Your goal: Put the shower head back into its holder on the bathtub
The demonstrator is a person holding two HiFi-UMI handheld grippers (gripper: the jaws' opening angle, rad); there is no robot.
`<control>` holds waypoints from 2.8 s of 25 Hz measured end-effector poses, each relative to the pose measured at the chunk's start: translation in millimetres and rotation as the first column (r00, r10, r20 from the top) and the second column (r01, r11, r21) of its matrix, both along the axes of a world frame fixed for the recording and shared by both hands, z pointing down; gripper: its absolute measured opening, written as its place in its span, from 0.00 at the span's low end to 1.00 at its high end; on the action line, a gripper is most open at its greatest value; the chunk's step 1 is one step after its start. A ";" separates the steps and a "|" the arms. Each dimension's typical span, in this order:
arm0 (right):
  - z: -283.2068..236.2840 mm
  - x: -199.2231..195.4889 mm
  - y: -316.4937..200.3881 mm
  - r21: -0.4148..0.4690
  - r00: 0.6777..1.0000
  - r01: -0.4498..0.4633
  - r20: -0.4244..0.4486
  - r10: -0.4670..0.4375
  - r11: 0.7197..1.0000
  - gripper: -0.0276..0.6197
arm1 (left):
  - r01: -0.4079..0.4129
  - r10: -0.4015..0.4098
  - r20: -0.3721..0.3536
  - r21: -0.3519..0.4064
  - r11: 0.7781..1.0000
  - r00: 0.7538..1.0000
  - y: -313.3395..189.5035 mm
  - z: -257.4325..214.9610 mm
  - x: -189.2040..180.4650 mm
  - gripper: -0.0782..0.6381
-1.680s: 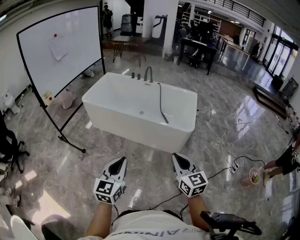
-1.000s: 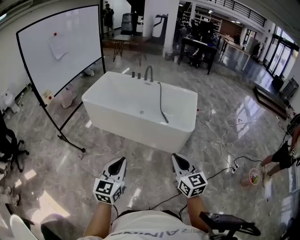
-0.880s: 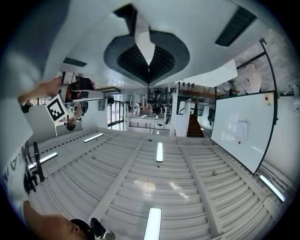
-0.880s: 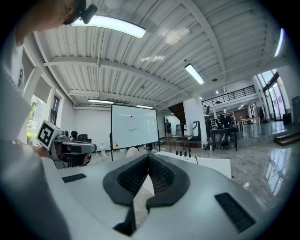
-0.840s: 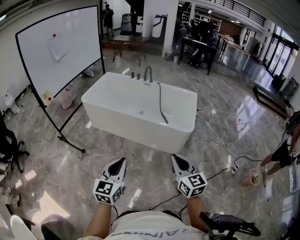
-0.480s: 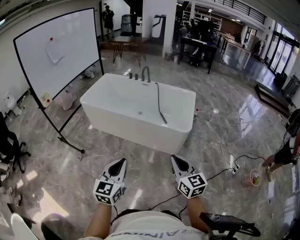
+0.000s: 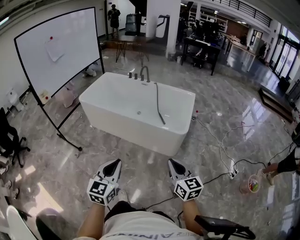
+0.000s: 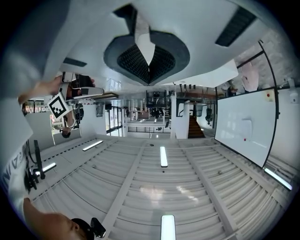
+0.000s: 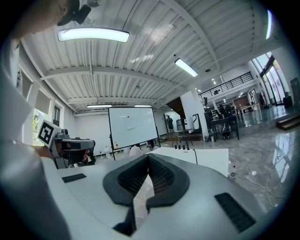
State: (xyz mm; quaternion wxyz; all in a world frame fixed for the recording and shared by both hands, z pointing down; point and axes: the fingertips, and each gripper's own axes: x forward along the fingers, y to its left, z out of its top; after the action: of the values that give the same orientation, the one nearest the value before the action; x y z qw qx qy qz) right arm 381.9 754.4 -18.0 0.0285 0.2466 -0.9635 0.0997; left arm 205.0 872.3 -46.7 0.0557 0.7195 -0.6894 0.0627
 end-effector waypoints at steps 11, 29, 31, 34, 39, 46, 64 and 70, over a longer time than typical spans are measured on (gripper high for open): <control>6.3 -12.7 -60.7 0.012 0.998 -0.025 -0.052 0.026 1.000 0.06 | -0.068 0.068 -0.037 -0.002 0.998 0.997 -77.7 16.3 -7.6 0.13; 1.5 -218.3 -173.8 0.024 0.989 -0.057 -0.132 0.060 0.998 0.06 | -0.083 0.082 -0.114 -0.012 0.996 0.990 -197.0 35.1 -223.2 0.13; -4.7 -242.1 -180.5 0.043 0.989 -0.051 -0.134 0.056 0.998 0.06 | -0.082 0.080 -0.143 -0.006 0.997 0.986 -206.9 34.5 -250.9 0.13; -2.0 -266.3 -189.4 0.045 0.988 -0.061 -0.140 0.067 0.997 0.06 | -0.087 0.086 -0.152 0.001 0.996 0.985 -218.5 36.9 -278.6 0.13; 3.7 -295.2 -199.9 0.033 0.986 -0.059 -0.154 0.063 0.998 0.06 | -0.114 0.113 -0.161 -0.001 0.993 0.981 -232.6 41.9 -296.7 0.13; 10.2 -325.9 -240.4 0.016 0.989 -0.057 -0.137 0.058 0.998 0.06 | -0.137 0.131 -0.151 -0.027 0.990 0.980 -271.5 48.1 -316.0 0.13; 6.0 -277.6 -489.9 -0.014 0.995 -0.072 -0.074 0.070 0.997 0.06 | -0.162 0.159 -0.079 -0.033 0.986 0.984 -523.0 21.3 -262.0 0.13; 26.3 -244.3 -566.7 -0.053 0.992 -0.117 -0.055 0.114 0.992 0.06 | -0.216 0.215 -0.031 -0.055 0.975 0.976 -596.3 29.7 -223.4 0.13</control>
State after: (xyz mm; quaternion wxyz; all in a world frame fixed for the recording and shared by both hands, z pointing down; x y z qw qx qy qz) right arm 137.6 187.7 8.3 0.0547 0.3037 -0.9433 0.1220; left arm -18.4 276.1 -17.1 0.0782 0.7888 -0.6045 0.0792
